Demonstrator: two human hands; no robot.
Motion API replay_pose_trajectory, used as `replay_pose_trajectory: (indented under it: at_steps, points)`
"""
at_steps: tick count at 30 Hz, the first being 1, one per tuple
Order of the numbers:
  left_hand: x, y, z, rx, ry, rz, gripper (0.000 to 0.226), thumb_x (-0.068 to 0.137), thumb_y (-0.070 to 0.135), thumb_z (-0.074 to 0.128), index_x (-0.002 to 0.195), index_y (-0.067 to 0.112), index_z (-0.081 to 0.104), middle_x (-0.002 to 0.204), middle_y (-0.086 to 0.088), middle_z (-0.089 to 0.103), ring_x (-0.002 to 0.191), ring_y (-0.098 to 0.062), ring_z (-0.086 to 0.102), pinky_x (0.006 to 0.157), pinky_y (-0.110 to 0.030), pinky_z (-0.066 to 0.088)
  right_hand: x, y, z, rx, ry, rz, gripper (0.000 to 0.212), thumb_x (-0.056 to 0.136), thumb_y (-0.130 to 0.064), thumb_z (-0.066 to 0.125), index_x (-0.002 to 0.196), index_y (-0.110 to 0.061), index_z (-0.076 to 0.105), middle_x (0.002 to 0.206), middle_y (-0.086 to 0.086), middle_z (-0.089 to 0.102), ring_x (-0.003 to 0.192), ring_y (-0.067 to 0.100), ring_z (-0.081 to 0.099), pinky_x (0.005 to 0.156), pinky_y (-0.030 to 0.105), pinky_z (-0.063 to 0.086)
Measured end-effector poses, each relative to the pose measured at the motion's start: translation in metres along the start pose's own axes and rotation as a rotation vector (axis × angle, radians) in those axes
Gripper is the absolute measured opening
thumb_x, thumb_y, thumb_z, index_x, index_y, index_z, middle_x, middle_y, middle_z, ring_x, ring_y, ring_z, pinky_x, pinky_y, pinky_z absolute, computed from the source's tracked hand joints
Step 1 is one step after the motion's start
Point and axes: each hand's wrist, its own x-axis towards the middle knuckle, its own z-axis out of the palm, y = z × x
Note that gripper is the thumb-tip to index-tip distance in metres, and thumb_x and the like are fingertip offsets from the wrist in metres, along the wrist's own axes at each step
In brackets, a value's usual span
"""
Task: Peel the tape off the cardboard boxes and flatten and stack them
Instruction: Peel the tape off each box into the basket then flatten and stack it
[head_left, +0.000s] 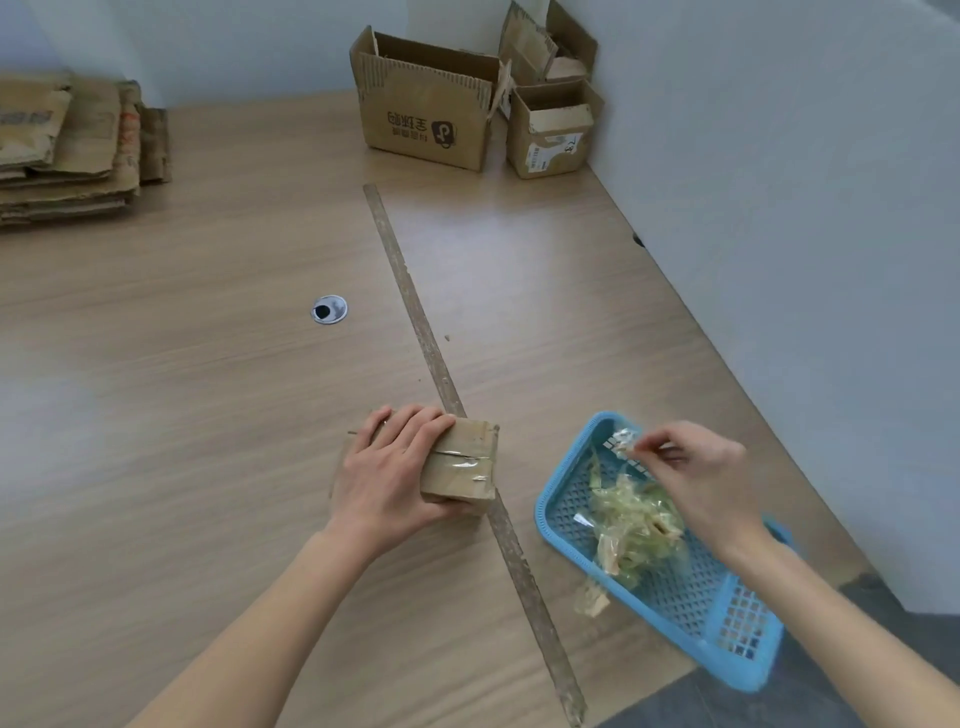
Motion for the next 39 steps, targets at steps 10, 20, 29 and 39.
replay_pose_trajectory:
  at_steps: [10, 20, 29, 39]
  points:
    - [-0.002, 0.003, 0.0, 0.006, -0.013, -0.009, 0.096, 0.067, 0.084, 0.056, 0.14, 0.023, 0.052, 0.147, 0.009, 0.053, 0.141, -0.018, 0.045, 0.122, -0.044, 0.023, -0.055, 0.033, 0.045, -0.263, -0.218, -0.027, 0.03, 0.097, -0.039, 0.062, 0.116, -0.021, 0.076, 0.105, -0.012, 0.069, 0.11, 0.011, 0.054, 0.098, 0.033, 0.048]
    - [-0.001, 0.004, -0.002, 0.02, -0.037, -0.014, 0.095, 0.066, 0.081, 0.061, 0.141, 0.023, 0.052, 0.149, 0.009, 0.051, 0.142, -0.016, 0.042, 0.123, -0.043, 0.022, -0.047, 0.04, 0.026, -0.36, -0.819, 0.136, 0.095, 0.083, -0.086, 0.021, 0.16, -0.032, 0.026, 0.163, -0.014, 0.015, 0.149, 0.006, 0.007, 0.122, 0.04, 0.006]
    - [-0.003, 0.0, 0.001, 0.031, -0.036, -0.011, 0.096, 0.067, 0.082, 0.062, 0.143, 0.024, 0.05, 0.149, 0.009, 0.05, 0.143, -0.015, 0.041, 0.123, -0.042, 0.02, -0.027, -0.008, 0.031, -0.208, -0.287, -0.032, 0.063, 0.091, -0.076, 0.04, 0.134, -0.035, 0.06, 0.125, -0.022, 0.058, 0.116, 0.0, 0.055, 0.095, 0.029, 0.05]
    - [-0.002, 0.001, 0.001, -0.011, -0.026, -0.046, 0.096, 0.064, 0.08, 0.062, 0.142, 0.027, 0.049, 0.148, 0.012, 0.05, 0.141, -0.015, 0.043, 0.123, -0.044, 0.023, -0.004, -0.064, 0.107, 0.496, -0.324, -0.026, 0.051, 0.089, -0.021, 0.078, 0.137, -0.029, 0.061, 0.134, -0.02, 0.06, 0.126, 0.002, 0.056, 0.104, 0.023, 0.049]
